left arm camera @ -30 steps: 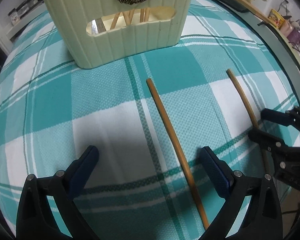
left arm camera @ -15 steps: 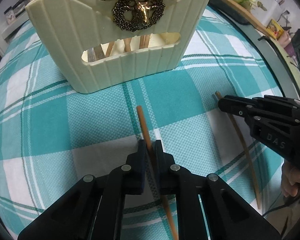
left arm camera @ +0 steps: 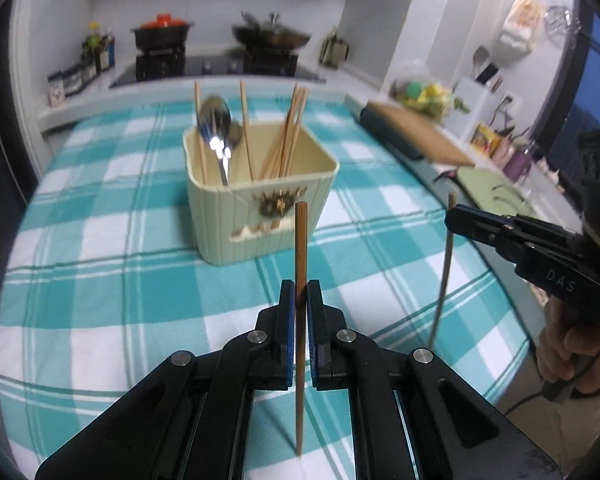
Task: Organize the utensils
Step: 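Carry both chopsticks upright over the cream holder with both grippers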
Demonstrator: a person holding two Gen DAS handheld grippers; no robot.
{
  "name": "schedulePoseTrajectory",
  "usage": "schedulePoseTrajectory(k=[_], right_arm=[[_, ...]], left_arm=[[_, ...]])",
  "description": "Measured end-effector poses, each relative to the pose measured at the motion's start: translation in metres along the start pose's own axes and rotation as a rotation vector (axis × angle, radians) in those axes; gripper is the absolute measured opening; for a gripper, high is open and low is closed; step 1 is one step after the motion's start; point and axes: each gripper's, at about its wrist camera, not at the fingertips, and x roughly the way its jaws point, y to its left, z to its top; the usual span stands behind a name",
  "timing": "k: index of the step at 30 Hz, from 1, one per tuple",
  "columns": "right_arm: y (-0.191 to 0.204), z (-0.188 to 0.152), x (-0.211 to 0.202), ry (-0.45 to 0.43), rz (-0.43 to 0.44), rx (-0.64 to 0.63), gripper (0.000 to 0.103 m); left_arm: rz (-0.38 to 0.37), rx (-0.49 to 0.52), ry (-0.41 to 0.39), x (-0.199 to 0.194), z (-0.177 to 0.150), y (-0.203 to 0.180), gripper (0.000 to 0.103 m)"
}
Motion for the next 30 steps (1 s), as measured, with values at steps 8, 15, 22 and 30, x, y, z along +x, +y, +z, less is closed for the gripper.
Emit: schedulePoseTrajectory(k=[8,15,22,30], right_arm=[[0.034,0.017,-0.069,-0.190,0.006,-0.043,0.007],[0.051,0.034,-0.093,-0.275,-0.008,-0.071,0.007],[0.058,0.070,-0.113,-0.349,-0.025,-0.091,0.007],[0.057,0.131,-0.117,-0.441,-0.044,-0.100,0.007]], left_arm=[[-0.031,-0.062,-0.162,-0.067,0.007,0.010,0.004],[-0.076,-0.100,-0.252,-0.103,0.029,0.021,0.004],[-0.089,-0.120,-0.353,-0.137,0.072,0.035,0.004],[-0.024,-0.102,-0.413,-0.124,0.137,0.051,0.004]])
